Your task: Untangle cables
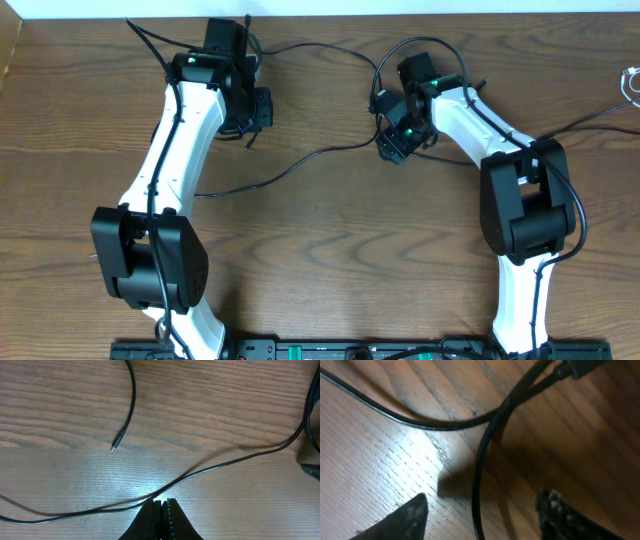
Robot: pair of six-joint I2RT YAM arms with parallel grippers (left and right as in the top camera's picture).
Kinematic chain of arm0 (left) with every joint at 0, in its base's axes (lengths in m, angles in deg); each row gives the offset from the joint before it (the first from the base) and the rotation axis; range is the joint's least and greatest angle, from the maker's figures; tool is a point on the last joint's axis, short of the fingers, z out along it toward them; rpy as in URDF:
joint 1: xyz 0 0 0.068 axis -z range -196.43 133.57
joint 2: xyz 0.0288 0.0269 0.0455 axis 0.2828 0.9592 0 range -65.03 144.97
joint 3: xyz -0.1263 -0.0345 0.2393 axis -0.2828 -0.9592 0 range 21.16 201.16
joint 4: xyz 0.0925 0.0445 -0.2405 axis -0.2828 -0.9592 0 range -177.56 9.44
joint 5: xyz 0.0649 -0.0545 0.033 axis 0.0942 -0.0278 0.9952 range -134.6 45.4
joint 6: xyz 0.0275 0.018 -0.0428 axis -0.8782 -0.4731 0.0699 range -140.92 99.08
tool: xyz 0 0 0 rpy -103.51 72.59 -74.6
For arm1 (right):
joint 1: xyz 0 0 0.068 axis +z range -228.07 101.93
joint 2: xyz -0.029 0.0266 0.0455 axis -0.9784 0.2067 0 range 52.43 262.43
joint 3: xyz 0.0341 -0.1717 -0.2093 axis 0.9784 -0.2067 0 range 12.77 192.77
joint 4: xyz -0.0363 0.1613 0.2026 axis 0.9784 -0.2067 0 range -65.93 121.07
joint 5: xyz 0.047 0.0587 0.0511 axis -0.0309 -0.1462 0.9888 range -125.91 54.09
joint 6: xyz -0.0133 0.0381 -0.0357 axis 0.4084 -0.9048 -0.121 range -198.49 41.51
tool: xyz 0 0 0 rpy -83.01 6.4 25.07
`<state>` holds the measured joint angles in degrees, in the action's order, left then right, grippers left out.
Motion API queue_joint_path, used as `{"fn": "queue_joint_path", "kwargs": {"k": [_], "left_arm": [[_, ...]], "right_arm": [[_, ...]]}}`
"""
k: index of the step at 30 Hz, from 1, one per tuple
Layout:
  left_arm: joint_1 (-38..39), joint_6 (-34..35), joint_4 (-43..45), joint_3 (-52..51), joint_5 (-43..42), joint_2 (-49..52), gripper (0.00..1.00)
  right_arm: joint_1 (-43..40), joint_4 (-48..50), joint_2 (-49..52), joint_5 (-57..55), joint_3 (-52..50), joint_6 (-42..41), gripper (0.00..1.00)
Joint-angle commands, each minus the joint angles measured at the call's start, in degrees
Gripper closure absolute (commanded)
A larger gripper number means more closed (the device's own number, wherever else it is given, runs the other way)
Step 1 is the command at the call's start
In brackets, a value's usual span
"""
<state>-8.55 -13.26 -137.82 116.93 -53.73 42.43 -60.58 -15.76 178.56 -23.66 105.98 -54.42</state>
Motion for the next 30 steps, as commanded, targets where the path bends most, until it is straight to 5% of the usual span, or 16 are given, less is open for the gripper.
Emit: {"fn": "queue_joint_path", "kwargs": {"k": [1, 7, 18, 24, 30], "left_arm": [[-0.3, -0.1, -0.4, 0.0, -0.7, -0.6, 0.93], [-0.3, -0.1, -0.4, 0.0, -0.7, -0.6, 0.92], [-0.3, -0.1, -0.5, 0.0, -0.7, -0.6, 0.92], [-0.3, -0.1, -0.6, 0.0, -0.7, -0.6, 0.93], [-0.3, -0.1, -0.6, 0.0, -0.7, -0.6, 0.93]], "right_arm": [[0.2, 0.1, 0.2, 1.2, -1.2, -1.6, 0.46], [-0.2, 3.4, 0.1, -0.4, -0.5, -7.8, 0.99], [-12.8, -6.8, -4.8, -5.1, 26.7, -23.3, 0.99], [-28.1, -11.8, -8.9, -5.7, 38.1, -33.0, 0.99], [-46.6, -13.8, -11.4, -8.6, 39.0, -45.0, 0.99]]}}
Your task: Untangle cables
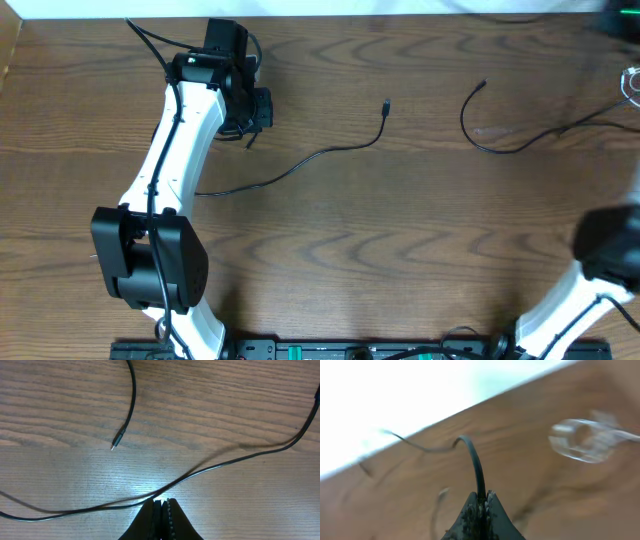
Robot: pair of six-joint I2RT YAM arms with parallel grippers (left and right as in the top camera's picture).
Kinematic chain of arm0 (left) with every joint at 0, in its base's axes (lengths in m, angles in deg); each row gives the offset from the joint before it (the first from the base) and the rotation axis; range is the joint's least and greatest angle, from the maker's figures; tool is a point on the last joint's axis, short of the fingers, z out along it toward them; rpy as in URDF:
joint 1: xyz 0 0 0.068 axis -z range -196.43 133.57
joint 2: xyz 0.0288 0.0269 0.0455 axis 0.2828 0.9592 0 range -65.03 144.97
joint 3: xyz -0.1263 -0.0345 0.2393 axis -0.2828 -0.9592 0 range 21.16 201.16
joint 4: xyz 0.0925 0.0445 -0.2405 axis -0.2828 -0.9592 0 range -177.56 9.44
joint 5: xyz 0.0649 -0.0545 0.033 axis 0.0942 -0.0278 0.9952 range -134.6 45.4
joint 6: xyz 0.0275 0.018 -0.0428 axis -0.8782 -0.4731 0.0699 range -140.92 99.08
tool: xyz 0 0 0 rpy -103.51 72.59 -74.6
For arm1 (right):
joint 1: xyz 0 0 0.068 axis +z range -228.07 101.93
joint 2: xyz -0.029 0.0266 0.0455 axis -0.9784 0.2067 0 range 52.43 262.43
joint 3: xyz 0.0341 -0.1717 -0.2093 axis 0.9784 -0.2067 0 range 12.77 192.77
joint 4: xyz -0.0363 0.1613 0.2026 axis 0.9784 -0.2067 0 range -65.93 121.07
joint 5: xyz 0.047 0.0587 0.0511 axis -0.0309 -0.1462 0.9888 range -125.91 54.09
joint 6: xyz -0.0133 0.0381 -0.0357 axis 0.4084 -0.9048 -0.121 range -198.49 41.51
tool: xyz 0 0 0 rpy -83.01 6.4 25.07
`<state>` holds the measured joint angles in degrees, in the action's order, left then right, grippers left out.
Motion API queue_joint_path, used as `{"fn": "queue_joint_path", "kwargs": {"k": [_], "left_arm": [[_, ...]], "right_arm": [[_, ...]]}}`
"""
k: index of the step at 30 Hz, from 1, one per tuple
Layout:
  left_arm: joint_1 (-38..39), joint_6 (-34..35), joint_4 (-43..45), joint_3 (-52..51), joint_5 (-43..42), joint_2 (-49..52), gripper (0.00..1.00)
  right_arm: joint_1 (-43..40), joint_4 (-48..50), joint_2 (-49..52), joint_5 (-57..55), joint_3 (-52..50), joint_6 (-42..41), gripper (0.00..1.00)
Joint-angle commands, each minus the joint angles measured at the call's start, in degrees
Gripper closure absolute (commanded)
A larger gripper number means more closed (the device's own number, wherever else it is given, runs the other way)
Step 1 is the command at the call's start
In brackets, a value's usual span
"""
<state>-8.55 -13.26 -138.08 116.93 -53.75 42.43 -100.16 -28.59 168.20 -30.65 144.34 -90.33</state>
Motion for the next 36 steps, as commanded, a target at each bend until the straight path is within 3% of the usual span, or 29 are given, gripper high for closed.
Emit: {"fn": "queue_joint_path", "kwargs": {"k": [1, 5, 10, 11, 12, 13, 14, 15, 16, 25, 36], "left_arm": [[-0.3, -0.1, -0.3, 0.0, -0.7, -0.6, 0.93], [-0.3, 0.0, -0.3, 0.0, -0.7, -0.6, 0.93], [-0.3, 0.1, -0.1, 0.0, -0.7, -0.6, 0.93], [-0.3, 0.1, -0.1, 0.0, -0.7, -0.6, 0.93], [-0.3, 0.1, -0.1, 0.0, -0.7, -0.6, 0.93], [-0.3, 0.1, -0.1, 0.0, -0.7, -0.6, 0.93], [-0.3, 0.1, -0.1, 0.0, -0.7, -0.6, 0.92], [-0.3, 0.0, -0.1, 0.0, -0.7, -0.6, 0.93], [-0.3, -0.2, -0.1, 0.0, -0.7, -0.6, 0.93], [-0.4, -2.7, 0.4, 1.7, -0.7, -4.7, 0.93], [-3.0, -2.7, -0.2, 1.7, 2.8, -17.7, 0.92]], "right_arm": [[-9.2, -0.9, -1.0, -0.5, 0.6, -9.4, 0.99], [-16.0, -1.3, -0.2, 4.0, 0.2, -7.5, 0.99], [-17.6, -2.4, 0.7, 4.1, -0.2, -3.8, 0.99], [-17.6, -2.7, 1.1, 4.1, -0.2, -3.3, 0.95], [-17.4, -2.8, 1.3, 4.2, -0.2, -3.3, 0.77], [-17.2, -2.9, 1.4, 4.2, -0.2, -3.3, 0.52], [-16.8, -3.0, 1.5, 4.2, -0.2, -3.3, 0.22], [-16.5, -3.1, 1.5, 4.2, -0.2, -3.3, 0.07], [-16.0, -3.2, 1.5, 4.2, -0.2, -3.3, 0.02], [-10.6, -5.0, 1.5, 17.7, -0.2, 7.1, 0.01], [10.6, -8.0, 1.6, 20.0, -1.0, 11.7, 0.02]]}}
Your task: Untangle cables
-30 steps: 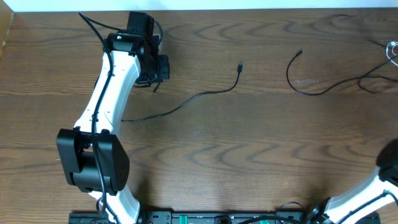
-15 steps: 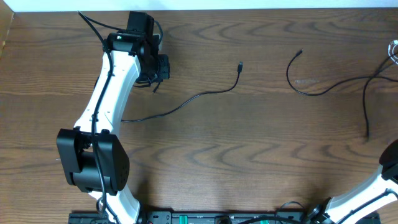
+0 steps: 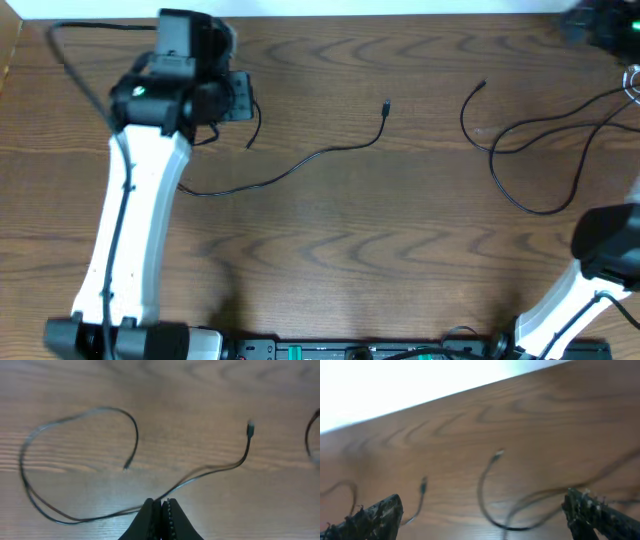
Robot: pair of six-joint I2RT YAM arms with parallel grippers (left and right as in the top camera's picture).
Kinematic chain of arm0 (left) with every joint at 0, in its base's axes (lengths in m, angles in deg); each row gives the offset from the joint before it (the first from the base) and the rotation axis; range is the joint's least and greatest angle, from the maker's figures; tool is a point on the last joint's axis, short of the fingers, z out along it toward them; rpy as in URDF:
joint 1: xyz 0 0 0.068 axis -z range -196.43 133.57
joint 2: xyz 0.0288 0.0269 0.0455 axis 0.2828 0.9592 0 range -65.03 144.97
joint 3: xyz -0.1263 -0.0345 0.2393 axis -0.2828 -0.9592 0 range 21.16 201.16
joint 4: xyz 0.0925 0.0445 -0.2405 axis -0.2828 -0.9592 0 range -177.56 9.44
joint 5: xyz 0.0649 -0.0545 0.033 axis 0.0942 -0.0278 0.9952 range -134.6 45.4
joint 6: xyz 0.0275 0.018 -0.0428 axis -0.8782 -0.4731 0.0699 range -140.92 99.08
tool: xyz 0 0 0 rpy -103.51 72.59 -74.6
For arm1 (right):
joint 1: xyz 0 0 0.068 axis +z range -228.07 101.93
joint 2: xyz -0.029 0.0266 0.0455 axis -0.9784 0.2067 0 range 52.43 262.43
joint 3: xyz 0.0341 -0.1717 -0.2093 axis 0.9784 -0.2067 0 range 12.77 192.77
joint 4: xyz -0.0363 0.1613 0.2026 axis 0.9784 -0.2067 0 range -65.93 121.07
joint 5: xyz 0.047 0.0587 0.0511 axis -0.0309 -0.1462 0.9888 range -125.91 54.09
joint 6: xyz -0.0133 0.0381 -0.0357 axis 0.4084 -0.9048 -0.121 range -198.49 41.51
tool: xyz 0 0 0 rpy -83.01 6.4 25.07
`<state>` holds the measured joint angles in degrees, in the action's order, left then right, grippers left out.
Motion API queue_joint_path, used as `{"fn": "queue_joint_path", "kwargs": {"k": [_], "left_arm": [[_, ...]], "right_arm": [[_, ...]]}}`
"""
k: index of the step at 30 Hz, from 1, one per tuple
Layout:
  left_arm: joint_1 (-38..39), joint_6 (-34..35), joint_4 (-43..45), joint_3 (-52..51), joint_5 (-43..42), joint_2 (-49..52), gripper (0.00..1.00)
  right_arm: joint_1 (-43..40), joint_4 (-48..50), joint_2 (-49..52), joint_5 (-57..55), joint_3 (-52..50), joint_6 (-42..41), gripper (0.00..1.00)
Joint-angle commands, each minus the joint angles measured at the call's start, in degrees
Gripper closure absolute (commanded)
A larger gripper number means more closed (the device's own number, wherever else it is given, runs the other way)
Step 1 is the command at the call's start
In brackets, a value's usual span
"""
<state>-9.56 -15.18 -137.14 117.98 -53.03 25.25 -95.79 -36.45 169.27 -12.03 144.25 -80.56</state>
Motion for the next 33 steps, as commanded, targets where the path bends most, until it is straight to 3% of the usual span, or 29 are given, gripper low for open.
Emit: {"fn": "queue_joint_path", "kwargs": {"k": [1, 8, 13, 24, 27, 30, 32, 33], "left_arm": [[-2.8, -0.8, -1.8, 0.7, 2.1, -0.5, 0.92], [-9.0, -0.8, -4.2, 0.2, 2.0, 0.8, 0.92], [-11.8, -0.7, -4.3, 0.1, 2.0, 1.1, 0.92], [-12.2, -0.6, -4.7, 0.0, 2.0, 1.1, 0.92], [-12.2, -0.5, -4.7, -0.1, 2.0, 1.1, 0.92], [-12.2, -0.5, -4.7, -0.1, 2.0, 1.1, 0.92], [-12.2, -0.6, -4.7, -0.1, 2.0, 1.1, 0.92], [-12.2, -0.6, -4.7, -0.1, 2.0, 1.1, 0.92]], "right_arm": [[8.2, 0.0, 0.5, 1.0, -1.4, 1.9, 0.02], [21.8, 2.8, 0.5, 0.0, -9.1, -1.6, 0.05], [31.3, 11.0, 0.5, -3.5, -18.4, -8.0, 0.09], [43.6, 23.9, 0.5, -7.3, -33.0, -21.9, 0.25], [45.5, 29.3, 0.5, -7.3, -37.4, -27.3, 0.3], [47.1, 35.9, 0.5, -7.5, -42.4, -34.4, 0.45], [48.3, 40.8, 0.5, -9.3, -46.1, -40.4, 0.46], [48.8, 42.9, 0.5, -10.6, -47.6, -42.9, 0.41]]}}
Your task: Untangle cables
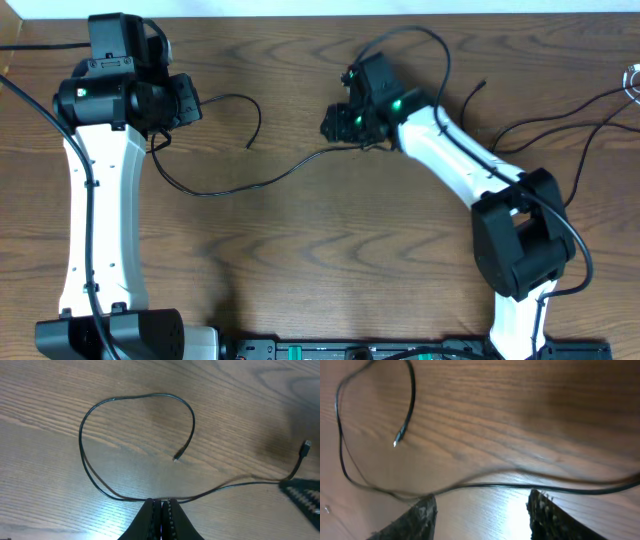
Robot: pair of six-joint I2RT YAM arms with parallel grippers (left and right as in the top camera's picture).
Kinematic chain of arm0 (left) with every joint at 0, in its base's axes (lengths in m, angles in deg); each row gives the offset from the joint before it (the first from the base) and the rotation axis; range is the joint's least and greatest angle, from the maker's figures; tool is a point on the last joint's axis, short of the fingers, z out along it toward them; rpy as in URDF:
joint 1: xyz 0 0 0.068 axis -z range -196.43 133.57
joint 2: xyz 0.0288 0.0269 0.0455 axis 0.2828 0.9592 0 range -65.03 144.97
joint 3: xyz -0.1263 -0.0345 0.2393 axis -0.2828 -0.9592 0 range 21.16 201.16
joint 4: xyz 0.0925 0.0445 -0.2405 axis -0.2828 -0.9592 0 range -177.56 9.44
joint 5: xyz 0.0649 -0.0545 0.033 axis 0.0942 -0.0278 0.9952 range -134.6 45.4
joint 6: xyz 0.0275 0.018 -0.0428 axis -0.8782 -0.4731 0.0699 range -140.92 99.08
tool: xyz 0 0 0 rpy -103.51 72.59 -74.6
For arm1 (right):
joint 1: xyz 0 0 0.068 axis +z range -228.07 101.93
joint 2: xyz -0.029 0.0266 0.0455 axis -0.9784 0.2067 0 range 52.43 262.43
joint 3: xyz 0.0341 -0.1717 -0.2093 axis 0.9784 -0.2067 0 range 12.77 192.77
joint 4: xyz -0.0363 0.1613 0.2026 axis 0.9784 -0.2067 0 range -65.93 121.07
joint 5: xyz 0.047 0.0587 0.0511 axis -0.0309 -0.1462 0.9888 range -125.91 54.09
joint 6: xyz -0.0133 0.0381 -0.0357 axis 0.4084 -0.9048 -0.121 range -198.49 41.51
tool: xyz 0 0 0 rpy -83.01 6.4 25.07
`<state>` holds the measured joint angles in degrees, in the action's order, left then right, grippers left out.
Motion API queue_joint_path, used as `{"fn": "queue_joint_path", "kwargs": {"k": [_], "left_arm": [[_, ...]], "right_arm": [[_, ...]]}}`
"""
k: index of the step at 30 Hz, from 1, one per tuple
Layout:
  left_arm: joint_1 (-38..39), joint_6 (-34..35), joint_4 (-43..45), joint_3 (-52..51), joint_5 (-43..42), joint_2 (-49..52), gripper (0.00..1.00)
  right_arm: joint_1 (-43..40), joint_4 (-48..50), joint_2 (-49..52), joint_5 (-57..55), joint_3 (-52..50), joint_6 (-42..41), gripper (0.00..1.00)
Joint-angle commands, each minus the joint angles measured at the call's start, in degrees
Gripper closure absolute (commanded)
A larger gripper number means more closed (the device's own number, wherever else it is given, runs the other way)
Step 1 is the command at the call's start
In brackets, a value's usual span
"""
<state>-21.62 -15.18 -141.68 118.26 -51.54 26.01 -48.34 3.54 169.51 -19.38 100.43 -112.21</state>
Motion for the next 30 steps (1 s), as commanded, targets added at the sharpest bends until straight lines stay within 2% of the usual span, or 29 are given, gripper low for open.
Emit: {"fn": "queue_joint_path", "kwargs": {"k": [1, 3, 7, 12, 30], "left_arm": [[-0.2, -0.6, -0.2, -0.4, 0.5, 0.4, 0.92], [-0.2, -0.6, -0.2, -0.4, 0.5, 0.4, 0.92], [-0.2, -0.5, -0.3, -0.4, 0.5, 0.4, 0.92], [-0.2, -0.5, -0.3, -0.6, 0.5, 0.4, 0.91], [-0.2, -0.6, -0.3, -0.7, 0.1, 0.5, 0.91]], "right_arm": [[1.9, 4.9, 0.3, -4.7, -5.1, -13.8, 0.3], [2.8, 8.7, 0.3, -7.0, -7.7, -18.3, 0.23], [4.0, 14.4, 0.3, -9.0, -10.6, -22.2, 0.22], [5.7, 15.6, 0.3, -13.1, -11.4, -25.6, 0.27], [8.9, 19.0, 5.2, -21.4, -11.4, -23.5, 0.39]]}}
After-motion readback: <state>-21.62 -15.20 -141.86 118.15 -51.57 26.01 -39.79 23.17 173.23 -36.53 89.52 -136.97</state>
